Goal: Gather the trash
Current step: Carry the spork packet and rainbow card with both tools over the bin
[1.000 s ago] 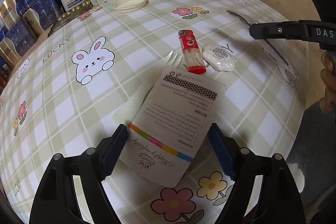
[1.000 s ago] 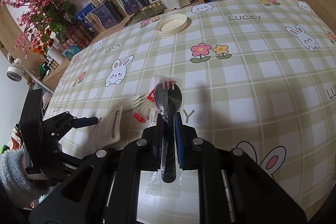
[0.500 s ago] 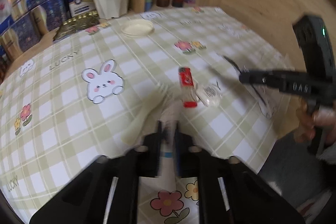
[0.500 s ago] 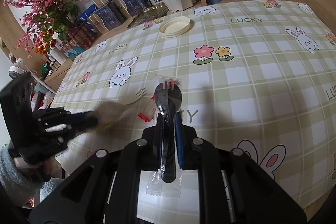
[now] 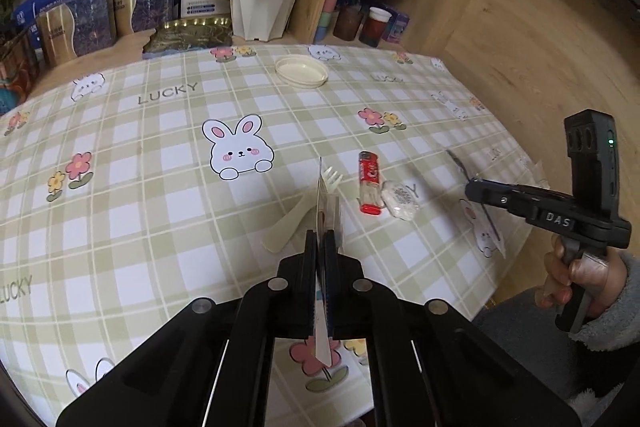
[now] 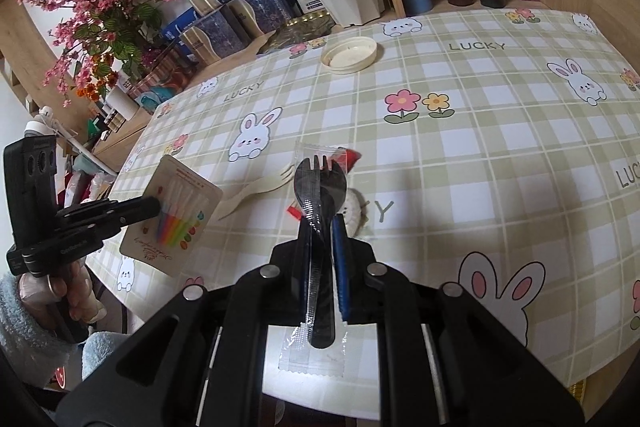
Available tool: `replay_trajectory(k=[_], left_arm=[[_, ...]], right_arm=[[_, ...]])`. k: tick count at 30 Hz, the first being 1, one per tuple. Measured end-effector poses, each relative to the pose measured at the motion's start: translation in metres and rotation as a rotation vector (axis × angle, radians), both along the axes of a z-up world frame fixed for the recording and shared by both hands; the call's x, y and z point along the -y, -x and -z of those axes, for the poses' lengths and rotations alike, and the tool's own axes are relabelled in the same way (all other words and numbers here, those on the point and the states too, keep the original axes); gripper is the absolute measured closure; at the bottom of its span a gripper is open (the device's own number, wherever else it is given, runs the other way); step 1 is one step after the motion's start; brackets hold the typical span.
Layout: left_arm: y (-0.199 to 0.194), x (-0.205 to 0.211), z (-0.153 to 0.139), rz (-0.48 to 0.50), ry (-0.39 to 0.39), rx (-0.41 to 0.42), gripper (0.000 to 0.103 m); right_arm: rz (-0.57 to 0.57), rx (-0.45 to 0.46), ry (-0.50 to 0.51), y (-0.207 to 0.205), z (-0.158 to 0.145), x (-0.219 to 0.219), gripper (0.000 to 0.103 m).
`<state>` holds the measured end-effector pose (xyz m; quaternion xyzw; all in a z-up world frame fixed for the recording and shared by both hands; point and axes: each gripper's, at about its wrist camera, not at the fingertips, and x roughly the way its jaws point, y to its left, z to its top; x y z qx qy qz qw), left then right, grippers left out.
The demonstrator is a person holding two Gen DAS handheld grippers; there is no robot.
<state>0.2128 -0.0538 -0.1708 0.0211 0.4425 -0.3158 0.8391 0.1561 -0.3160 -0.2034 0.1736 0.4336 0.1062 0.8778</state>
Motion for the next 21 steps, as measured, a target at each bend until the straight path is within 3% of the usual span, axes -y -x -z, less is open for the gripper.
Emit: replay_trajectory(k=[10,21], left_arm=[[0.055,-0.022,-0.035,-0.040,0.053,0.043,0.099],[0.119,-0.053,-0.040,-0.101,0.088,0.051,0.099]], right_arm=[[-0.044,0.008,-0.012,0.033,-0.014,-0.023,0.089],[-0.139,-0.026,-0.019,0.080,-0.007,-0.057,0.089]])
